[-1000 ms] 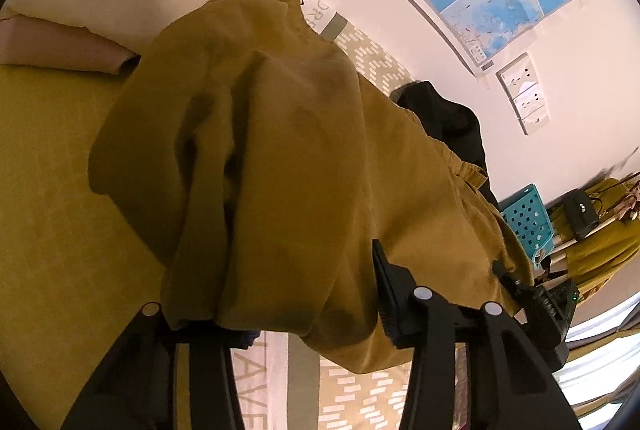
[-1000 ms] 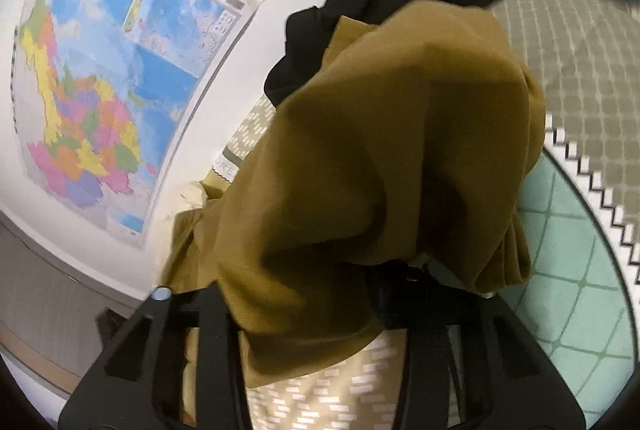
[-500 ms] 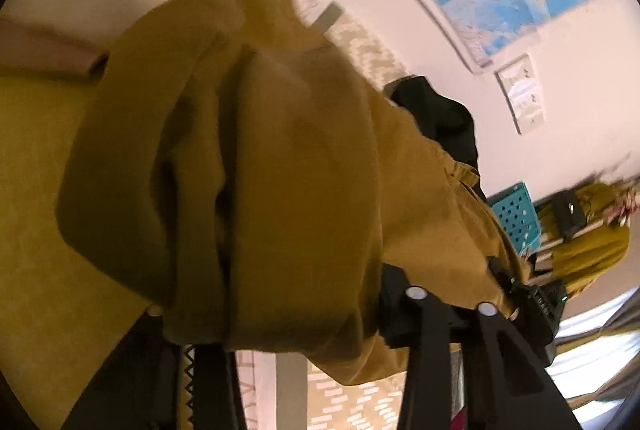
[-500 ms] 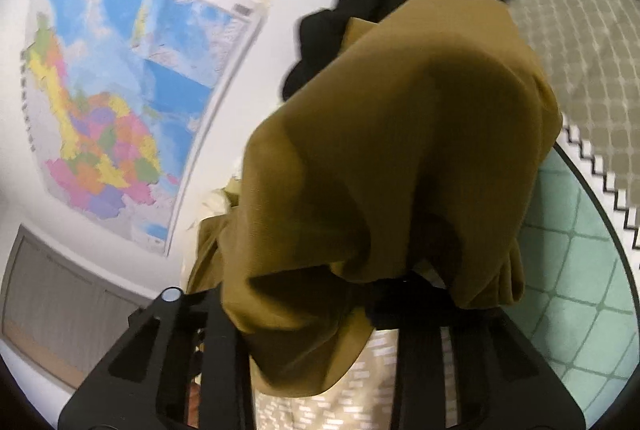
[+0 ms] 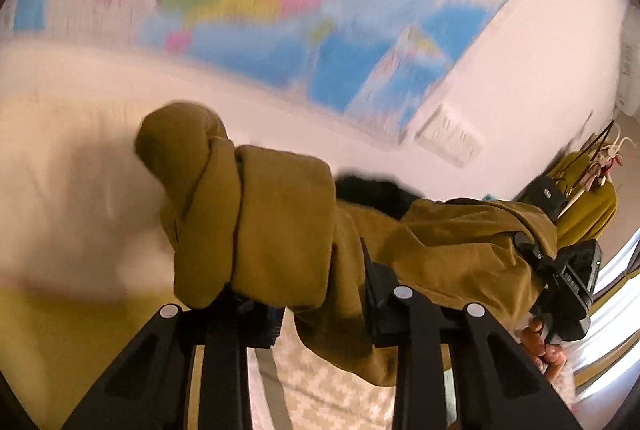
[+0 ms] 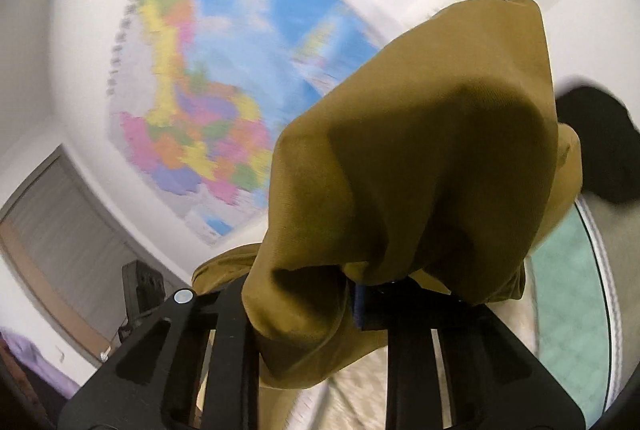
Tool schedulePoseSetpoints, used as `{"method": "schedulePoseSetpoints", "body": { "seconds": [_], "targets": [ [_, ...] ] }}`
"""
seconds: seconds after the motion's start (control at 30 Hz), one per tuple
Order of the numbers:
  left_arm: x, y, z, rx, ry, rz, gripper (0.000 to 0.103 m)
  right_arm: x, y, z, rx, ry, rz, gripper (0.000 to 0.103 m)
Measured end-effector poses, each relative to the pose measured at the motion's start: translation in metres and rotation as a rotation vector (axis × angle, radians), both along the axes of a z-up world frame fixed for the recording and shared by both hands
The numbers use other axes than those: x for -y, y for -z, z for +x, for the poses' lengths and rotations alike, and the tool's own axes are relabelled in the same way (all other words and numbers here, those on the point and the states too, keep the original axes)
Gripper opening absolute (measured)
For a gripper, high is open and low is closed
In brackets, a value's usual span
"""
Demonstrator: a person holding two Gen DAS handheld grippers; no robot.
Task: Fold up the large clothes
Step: 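Grasp the folded olive bundle with both grippers and lift it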
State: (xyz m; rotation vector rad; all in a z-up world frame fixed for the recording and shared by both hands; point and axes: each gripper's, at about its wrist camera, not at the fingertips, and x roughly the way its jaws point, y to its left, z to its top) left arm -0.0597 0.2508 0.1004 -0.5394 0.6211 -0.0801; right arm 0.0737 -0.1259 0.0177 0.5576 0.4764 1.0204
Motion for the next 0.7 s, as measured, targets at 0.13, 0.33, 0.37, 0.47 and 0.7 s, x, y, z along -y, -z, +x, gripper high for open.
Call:
{"method": "schedulePoseSetpoints", "body": {
  "seconds": [0.13,0.33,0.37,0.47,0.7],
  "targets": [
    [-0.042,-0.053,-0.01,0.112,-0.073,0.068,0.028,-0.046,-0.055,0.001,0.11,-0.066,0.042,0.021],
    [-0.129,-0.108,-0.011,0.187,-0.25,0.176,0.028,-0.159,-0.109,0.029,0.171,-0.184,0.112,0.02],
    [-0.15,-0.115,-0.01,0.194,-0.292,0.192,0.028,-0.176,-0.116,0.034,0.176,-0.202,0.117,0.02],
    [-0.214,-0.127,-0.018,0.225,-0.368,0.194,0.028,-0.24,-0.13,0.038,0.222,-0.253,0.142,0.02],
    [-0.335,-0.028,-0.073,0.172,-0.569,0.158,0.029,-0.381,-0.025,0.012,0.189,-0.498,-0.042,0.02]
  ]
}}
